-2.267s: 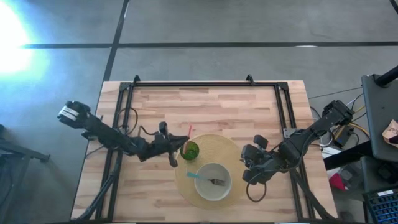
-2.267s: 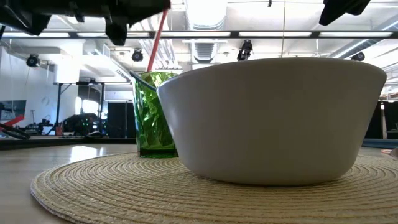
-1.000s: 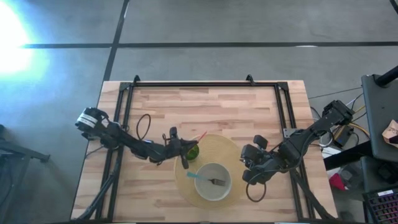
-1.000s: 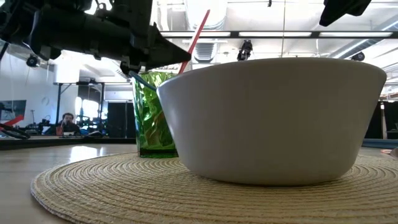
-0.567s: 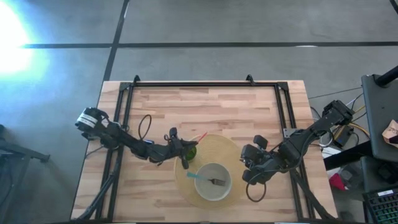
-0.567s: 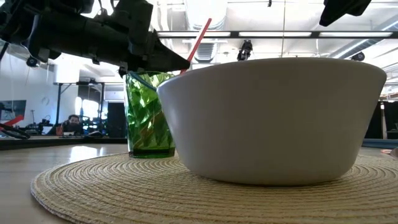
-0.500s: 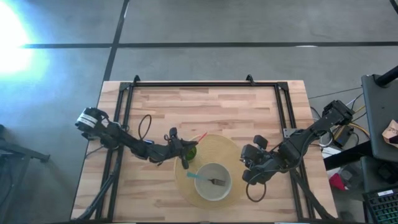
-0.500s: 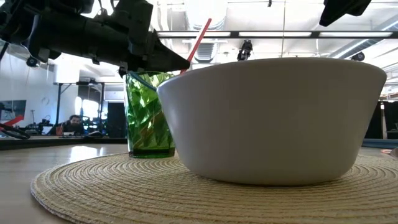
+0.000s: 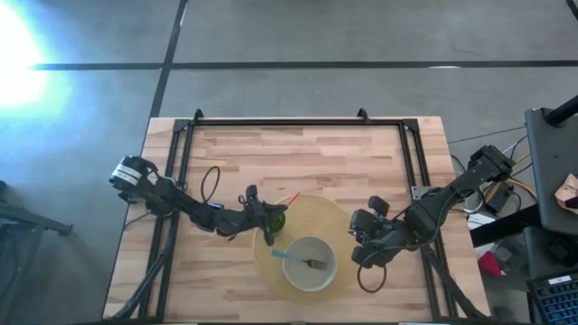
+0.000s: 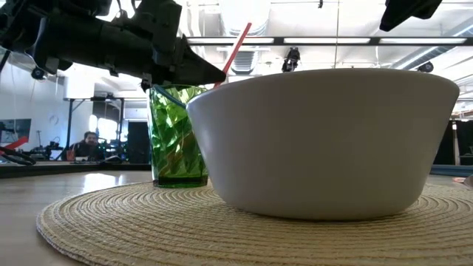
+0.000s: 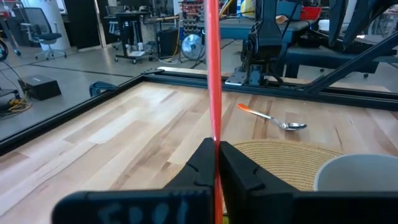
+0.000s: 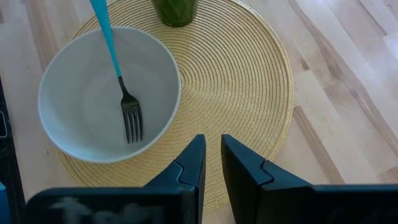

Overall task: Pick & Place Utensil
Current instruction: Put the orange straw into the green cup on the brown mat, then put the orange spoon into the white bowl on the brown mat

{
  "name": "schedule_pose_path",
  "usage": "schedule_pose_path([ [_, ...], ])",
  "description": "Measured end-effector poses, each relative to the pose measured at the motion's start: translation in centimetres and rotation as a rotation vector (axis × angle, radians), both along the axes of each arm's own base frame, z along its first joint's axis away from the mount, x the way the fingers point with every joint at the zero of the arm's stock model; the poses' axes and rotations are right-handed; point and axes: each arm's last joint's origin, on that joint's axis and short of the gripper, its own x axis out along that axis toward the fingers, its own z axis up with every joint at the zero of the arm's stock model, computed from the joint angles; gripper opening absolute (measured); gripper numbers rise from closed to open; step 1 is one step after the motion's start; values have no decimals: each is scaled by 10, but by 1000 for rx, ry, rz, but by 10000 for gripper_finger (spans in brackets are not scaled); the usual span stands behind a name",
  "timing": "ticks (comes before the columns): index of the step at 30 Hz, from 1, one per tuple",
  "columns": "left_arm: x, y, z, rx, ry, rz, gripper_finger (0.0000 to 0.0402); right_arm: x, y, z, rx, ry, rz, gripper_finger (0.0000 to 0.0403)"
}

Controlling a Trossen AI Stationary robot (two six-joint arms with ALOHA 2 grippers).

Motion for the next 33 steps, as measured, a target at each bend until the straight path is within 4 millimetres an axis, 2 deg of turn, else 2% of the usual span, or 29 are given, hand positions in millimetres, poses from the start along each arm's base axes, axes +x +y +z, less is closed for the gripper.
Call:
schedule_pose_path([
  [10, 0, 0, 1, 2, -3, 0, 106, 0, 0, 0, -1, 0, 1, 48],
  [16, -1, 0, 3, 0, -8, -1, 143, 0, 0, 0, -1, 1, 1, 48],
  [22, -3, 1, 12, -12, -39, 0, 153, 0, 0, 0, -1, 2, 1, 48],
  [33, -21, 8, 46, -15, -52, -1, 154, -2, 0, 0, 18, 22, 10, 48],
])
